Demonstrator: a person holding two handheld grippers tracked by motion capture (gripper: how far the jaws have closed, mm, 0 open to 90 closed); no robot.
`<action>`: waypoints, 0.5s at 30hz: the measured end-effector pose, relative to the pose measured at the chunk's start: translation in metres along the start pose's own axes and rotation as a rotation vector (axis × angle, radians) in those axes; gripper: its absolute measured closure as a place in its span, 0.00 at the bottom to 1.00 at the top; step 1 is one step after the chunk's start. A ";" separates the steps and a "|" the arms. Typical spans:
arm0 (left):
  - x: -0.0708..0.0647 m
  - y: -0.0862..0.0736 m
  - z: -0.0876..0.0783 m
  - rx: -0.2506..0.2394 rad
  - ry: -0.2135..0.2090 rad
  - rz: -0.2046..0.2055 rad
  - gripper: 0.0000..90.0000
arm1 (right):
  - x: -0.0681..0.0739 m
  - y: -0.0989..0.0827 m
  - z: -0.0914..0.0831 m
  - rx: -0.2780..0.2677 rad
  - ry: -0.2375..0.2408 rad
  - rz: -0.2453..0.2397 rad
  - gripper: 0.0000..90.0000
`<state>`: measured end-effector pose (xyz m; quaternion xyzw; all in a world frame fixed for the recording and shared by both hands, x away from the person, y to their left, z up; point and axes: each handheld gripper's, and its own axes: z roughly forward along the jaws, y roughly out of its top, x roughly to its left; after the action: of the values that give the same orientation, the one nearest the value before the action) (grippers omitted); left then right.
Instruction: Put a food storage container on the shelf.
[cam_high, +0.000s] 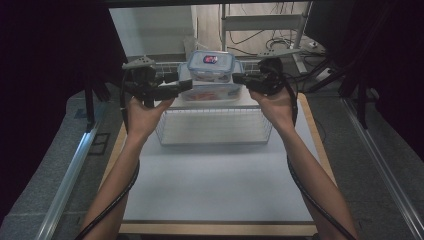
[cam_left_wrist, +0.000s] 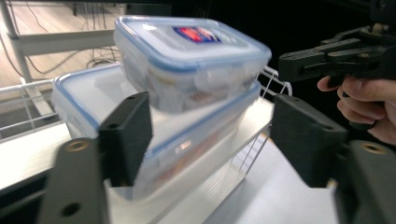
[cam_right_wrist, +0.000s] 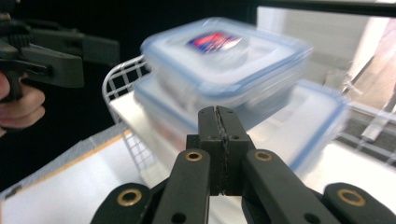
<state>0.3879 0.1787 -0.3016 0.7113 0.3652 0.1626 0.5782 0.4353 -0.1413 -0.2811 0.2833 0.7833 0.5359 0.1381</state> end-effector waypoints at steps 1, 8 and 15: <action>-0.002 -0.003 -0.001 0.003 0.005 0.013 0.26 | 0.001 -0.001 0.002 0.005 0.005 -0.001 1.00; -0.020 -0.028 -0.003 0.045 0.029 0.096 0.16 | -0.001 -0.004 0.018 0.021 0.000 0.012 0.99; -0.022 -0.042 -0.002 0.048 0.012 0.091 0.14 | -0.010 -0.004 0.021 0.015 -0.014 0.052 0.99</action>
<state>0.3577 0.1669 -0.3361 0.7398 0.3401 0.1841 0.5506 0.4532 -0.1322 -0.2940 0.3083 0.7786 0.5315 0.1275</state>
